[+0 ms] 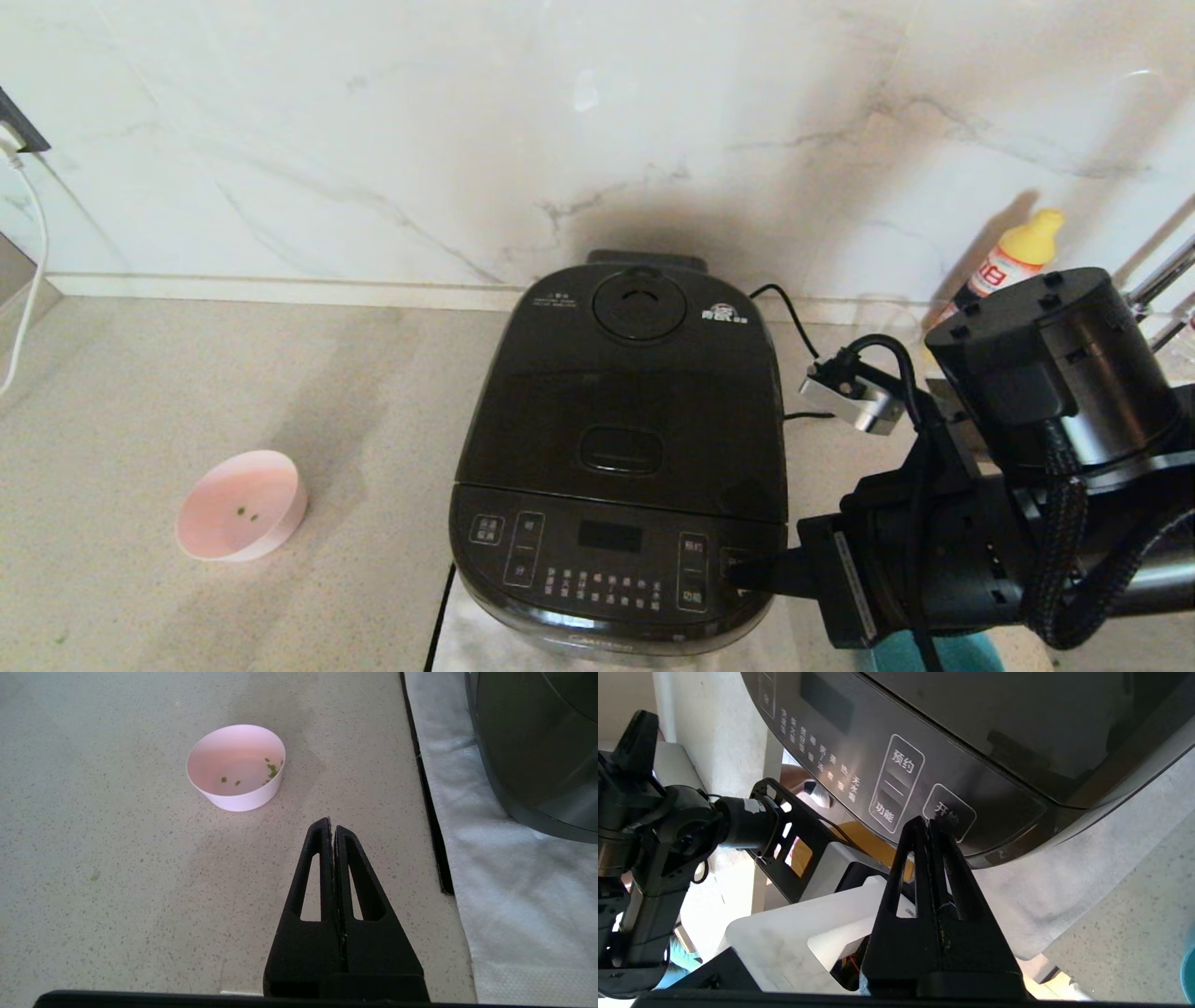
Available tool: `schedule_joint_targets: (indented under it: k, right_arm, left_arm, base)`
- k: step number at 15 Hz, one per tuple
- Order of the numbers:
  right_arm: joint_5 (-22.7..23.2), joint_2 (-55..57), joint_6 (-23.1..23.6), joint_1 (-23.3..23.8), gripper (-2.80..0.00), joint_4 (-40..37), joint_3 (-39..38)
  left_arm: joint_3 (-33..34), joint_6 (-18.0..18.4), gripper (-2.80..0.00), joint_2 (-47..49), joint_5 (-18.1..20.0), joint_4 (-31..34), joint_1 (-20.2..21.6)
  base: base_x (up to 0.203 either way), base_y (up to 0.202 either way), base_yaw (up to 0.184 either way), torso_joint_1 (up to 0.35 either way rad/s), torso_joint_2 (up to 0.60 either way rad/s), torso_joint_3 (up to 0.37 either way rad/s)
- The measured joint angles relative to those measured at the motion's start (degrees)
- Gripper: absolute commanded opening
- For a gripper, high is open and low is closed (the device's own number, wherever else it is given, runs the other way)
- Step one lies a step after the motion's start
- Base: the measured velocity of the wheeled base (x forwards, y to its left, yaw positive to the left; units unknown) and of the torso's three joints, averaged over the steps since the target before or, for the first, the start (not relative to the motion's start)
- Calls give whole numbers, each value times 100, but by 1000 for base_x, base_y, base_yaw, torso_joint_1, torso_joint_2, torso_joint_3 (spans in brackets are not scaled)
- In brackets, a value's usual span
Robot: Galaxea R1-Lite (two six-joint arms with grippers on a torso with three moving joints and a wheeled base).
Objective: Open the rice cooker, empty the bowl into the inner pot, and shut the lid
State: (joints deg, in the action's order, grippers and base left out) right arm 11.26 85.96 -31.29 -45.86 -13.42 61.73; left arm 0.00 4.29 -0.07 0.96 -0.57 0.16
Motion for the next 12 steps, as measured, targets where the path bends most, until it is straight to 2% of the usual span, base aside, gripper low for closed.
schedule_joint_targets:
  k: [12]
  right_arm:
    - [6, 69, 7, 63, -280, 37, 9]
  left_arm:
    - [0, 2, -280, 0, -1, 0, 0]
  base:
    - [0, 0, 0, 0, 0, 0]
